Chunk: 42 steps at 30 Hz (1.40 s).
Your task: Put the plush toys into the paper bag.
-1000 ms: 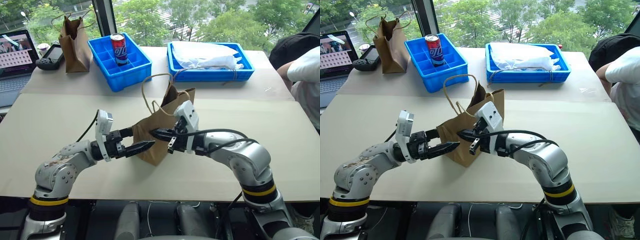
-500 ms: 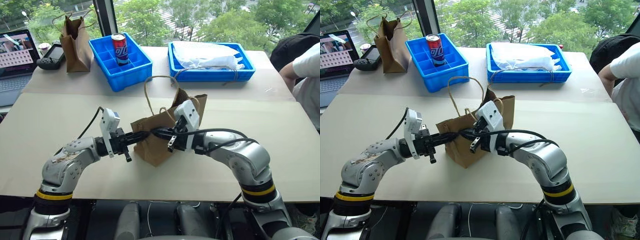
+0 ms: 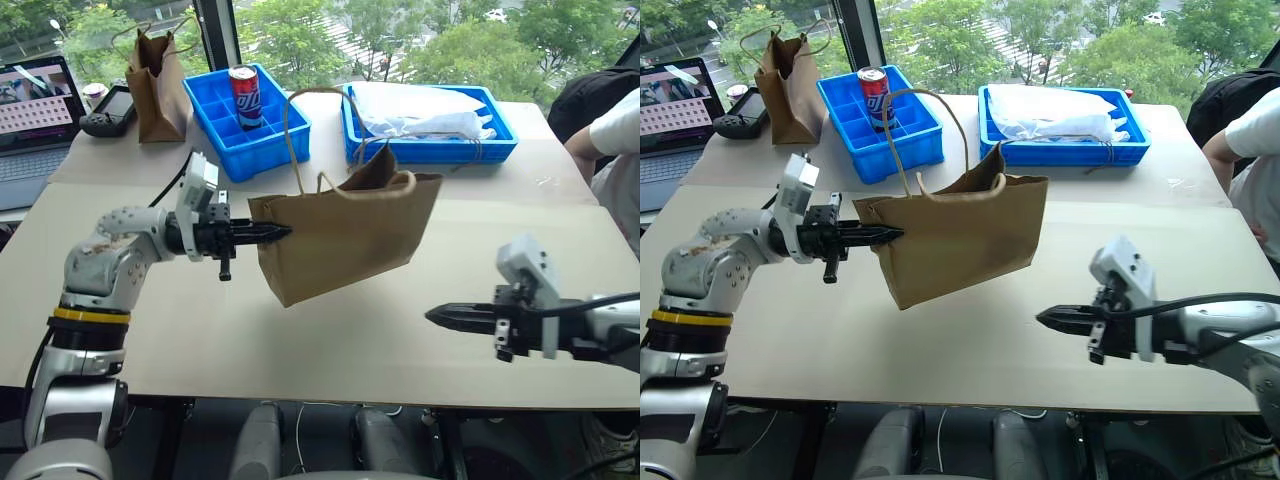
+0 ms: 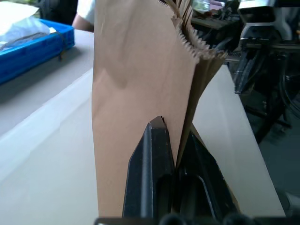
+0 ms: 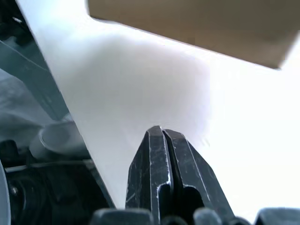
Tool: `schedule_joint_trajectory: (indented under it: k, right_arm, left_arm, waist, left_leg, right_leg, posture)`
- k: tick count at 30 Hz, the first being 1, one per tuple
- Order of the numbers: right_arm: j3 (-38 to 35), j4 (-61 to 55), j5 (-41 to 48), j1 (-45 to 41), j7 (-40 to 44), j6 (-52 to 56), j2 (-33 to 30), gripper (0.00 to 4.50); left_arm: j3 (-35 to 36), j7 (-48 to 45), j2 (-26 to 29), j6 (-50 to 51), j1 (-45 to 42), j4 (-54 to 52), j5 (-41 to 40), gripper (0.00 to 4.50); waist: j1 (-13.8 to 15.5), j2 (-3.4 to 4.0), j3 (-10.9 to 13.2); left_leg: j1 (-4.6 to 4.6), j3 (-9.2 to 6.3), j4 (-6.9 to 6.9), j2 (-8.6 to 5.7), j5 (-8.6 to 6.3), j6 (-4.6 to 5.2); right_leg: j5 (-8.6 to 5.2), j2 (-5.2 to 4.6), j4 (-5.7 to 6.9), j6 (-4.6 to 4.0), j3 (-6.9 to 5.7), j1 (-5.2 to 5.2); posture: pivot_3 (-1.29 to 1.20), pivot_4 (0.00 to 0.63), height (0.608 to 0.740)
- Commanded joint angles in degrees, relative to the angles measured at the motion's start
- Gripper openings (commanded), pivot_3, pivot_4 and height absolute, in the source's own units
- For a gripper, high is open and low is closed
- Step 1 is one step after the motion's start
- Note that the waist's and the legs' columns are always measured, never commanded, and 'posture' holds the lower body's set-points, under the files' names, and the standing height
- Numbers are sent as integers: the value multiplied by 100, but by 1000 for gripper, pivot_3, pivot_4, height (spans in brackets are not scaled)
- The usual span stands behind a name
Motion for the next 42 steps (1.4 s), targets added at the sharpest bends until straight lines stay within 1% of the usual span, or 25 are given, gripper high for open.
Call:
schedule_joint_trajectory:
  k: [1, 6, 9, 13, 17, 19, 21, 22, 23, 25, 26, 27, 29, 31, 32, 33, 37, 39, 42]
  right_arm:
    - [-498, 141, -389, 343, 221, -505, -146, 0]
    - [-533, 231, -585, 475, 214, -779, -118, 0]
    - [-513, 209, -572, 431, 142, -800, -101, 0]
    - [-524, 223, -591, 427, 109, -831, -125, 0]
    - [-319, 380, -636, 190, 69, -896, -198, 0]
    - [-172, 502, -682, 3, 85, -956, -247, 0]
    - [-55, 642, -739, -143, 129, -1008, -297, 0]
    - [0, 709, -789, -178, 189, -1049, -344, 0]
    - [55, 785, -828, -212, 250, -1094, -388, 0]
    - [178, 960, -920, -289, 373, -1213, -466, 0]
    - [220, 1024, -955, -313, 417, -1261, -492, 0]
    - [251, 1082, -983, -322, 469, -1303, -524, 0]
    - [241, 1201, -1032, -278, 597, -1375, -567, 0]
    - [212, 1259, -1064, -224, 690, -1415, -594, 0]
    - [116, 1340, -1072, -170, 756, -1439, -580, 0]
    - [22, 1407, -1087, -98, 835, -1470, -568, 0]
    - [-357, 1438, -1101, 265, 862, -1606, -285, 0]
    - [-589, 1307, -1015, 482, 749, -1693, 94, 0]
    - [-690, 1049, -1154, 703, 462, -2193, 758, 0]
  left_arm:
    - [-450, -935, 159, -210, -380, 187, -66, 91]
    - [-1340, -1034, 325, -941, -739, 800, -178, 91]
    - [-1604, -1034, 319, -1370, -802, 1095, -136, 91]
    - [-1591, -1034, 246, -1319, -780, 1309, -36, 91]
    - [-1775, -1034, 530, -1224, -429, 1008, -66, 91]
    - [-1697, -1034, 554, -1147, -333, 991, -47, 91]
    - [-1527, -1034, 500, -1005, -328, 1055, 21, 625]
    - [-1524, -1034, 564, -903, -314, 1008, -3, 759]
    - [-1545, -1034, 641, -773, -307, 947, -25, 1081]
    - [-1555, -1034, 826, -676, -265, 784, -49, 1959]
    - [-1516, -1034, 909, -630, -252, 729, -77, 2048]
    - [-1457, -1034, 1025, -590, -241, 686, -128, 2304]
    - [-1127, -1034, 1249, -294, -224, 665, -238, 3003]
    - [-889, -1001, 1331, -54, -181, 640, -272, 3736]
    - [-604, -862, 1486, 243, 4, 501, -439, 4147]
    - [-317, -722, 1622, 562, 190, 370, -603, 4427]
    - [693, -80, 1946, 1270, 1005, -41, -908, 4467]
    - [1097, 205, 2026, 1484, 1565, -259, -936, 4467]
    - [1707, 910, 1664, 1283, 2142, -474, -842, 4467]
  waist:
    - [-28, 2, -1]
    - [-32, 2, 0]
    - [-19, 2, 0]
    - [-6, 1, 0]
    - [-17, 1, 0]
    - [-29, 2, 0]
    - [-11, 2, 0]
    - [-5, 2, 0]
    - [0, 2, 0]
    - [11, 2, 0]
    - [13, 2, 0]
    - [14, 2, 0]
    - [13, 2, 0]
    - [2, 3, 1]
    - [-1, 3, 0]
    - [-10, 3, 1]
    - [-34, 4, 1]
    - [-18, 3, 1]
    - [10, 4, 1]
  left_leg:
    - [2, -1, -1, -1, 0, 0]
    - [3, -3, 0, 3, 0, 0]
    - [1, -4, 1, 2, 0, 0]
    - [-5, -5, 1, 1, 0, 0]
    - [-7, -5, 2, 0, 0, 0]
    - [-6, -5, 2, 2, 0, 0]
    - [-4, -6, 2, 2, 1, 0]
    - [-4, -7, 3, 2, 1, 0]
    - [-4, -6, 4, 2, 1, 0]
    - [-5, -5, 4, 0, 1, 1]
    - [-6, -5, 4, 1, 1, 0]
    - [-7, -6, 4, 1, 1, 1]
    - [-12, -6, 4, 1, 1, 1]
    - [-12, -6, 4, 4, 1, 1]
    - [-10, -5, 4, 4, 1, 1]
    - [-9, -5, 4, 4, 1, 1]
    - [-7, -4, 2, 10, 0, 3]
    - [-5, -5, 2, 9, 0, 2]
    - [6, -3, 3, 10, 0, 2]
  right_leg:
    - [0, 1, 2, 1, 0, 0]
    - [-2, 6, 7, 3, 3, 0]
    - [-2, 6, 6, 3, 3, 0]
    - [-2, 5, 6, 3, 2, -2]
    - [-2, 4, 6, 3, 2, -3]
    - [-2, 5, 7, 3, 3, -4]
    - [-2, 5, 8, 3, 2, -3]
    - [-2, 5, 9, 3, 1, -2]
    - [-2, 5, 9, 3, 1, -3]
    - [-2, 4, 6, 4, 1, -2]
    - [-2, 4, 6, 4, 1, -4]
    - [-2, 4, 5, 4, 1, -3]
    - [-3, 3, 6, 5, 1, -9]
    - [-3, 5, 9, 4, 1, -11]
    - [-3, 5, 10, 4, 0, -10]
    - [-3, 5, 11, 5, 0, -9]
    - [-4, 5, 10, 6, 0, -9]
    - [-4, 5, 11, 6, -2, -7]
    - [-4, 4, 12, 7, -1, 2]
  posture:
    - [0, 150, 698]
    - [0, 150, 698]
    - [0, 150, 698]
    - [0, 150, 698]
    - [0, 150, 698]
    - [0, 150, 698]
    - [0, 150, 698]
    - [0, 150, 698]
    - [0, 150, 698]
    - [0, 150, 698]
    - [0, 150, 698]
    - [0, 150, 698]
    - [0, 150, 698]
    - [0, 150, 698]
    - [0, 150, 698]
    - [0, 150, 698]
    - [0, 150, 698]
    - [0, 150, 698]
    - [0, 150, 698]
